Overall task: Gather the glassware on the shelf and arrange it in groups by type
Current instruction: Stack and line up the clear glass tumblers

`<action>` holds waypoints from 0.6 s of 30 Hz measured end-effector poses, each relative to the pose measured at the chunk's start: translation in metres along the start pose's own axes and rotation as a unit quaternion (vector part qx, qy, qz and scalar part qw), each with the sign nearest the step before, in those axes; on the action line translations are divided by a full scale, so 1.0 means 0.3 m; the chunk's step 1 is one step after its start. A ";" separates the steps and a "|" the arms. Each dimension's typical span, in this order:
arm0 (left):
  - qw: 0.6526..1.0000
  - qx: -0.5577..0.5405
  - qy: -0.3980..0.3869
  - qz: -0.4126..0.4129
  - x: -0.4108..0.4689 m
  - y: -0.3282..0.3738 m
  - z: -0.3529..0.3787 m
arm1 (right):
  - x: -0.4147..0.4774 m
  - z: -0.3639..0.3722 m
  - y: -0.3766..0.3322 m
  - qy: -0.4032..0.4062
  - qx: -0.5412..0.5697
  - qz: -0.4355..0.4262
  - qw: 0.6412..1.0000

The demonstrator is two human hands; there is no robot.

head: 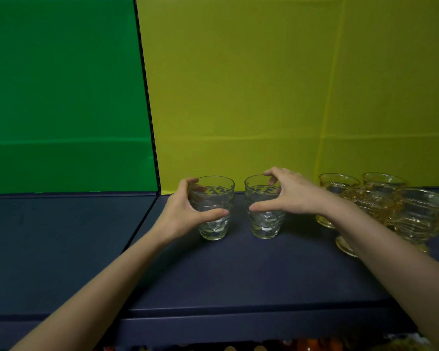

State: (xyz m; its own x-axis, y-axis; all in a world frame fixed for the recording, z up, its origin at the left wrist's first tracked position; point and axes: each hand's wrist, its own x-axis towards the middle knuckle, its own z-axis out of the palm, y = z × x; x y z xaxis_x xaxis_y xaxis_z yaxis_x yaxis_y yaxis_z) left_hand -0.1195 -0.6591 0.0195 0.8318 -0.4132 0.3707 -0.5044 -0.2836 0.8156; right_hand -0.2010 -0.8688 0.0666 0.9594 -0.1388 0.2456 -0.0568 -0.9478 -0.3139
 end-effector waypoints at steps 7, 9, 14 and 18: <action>0.999 -0.033 -0.017 0.015 0.003 -0.015 0.027 | -0.047 -0.012 0.010 0.011 -0.023 0.018 1.000; 0.999 -0.037 -0.024 0.015 0.000 -0.014 0.029 | -0.055 -0.009 0.005 0.014 -0.027 0.024 0.999; 0.998 -0.046 -0.038 0.025 -0.013 -0.004 0.026 | -0.064 -0.012 -0.011 0.008 -0.021 0.037 0.999; 0.996 -0.057 -0.060 0.023 -0.010 0.000 0.019 | -0.082 -0.020 -0.025 0.000 -0.017 0.049 0.999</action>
State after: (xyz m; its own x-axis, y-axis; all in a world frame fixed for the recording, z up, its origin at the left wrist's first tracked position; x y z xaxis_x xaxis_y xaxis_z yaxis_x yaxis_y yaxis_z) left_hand -0.1233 -0.6628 0.0158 0.7717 -0.5251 0.3588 -0.5056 -0.1643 0.8470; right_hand -0.2258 -0.8599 0.0684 0.9488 -0.2315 0.2149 -0.1599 -0.9388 -0.3052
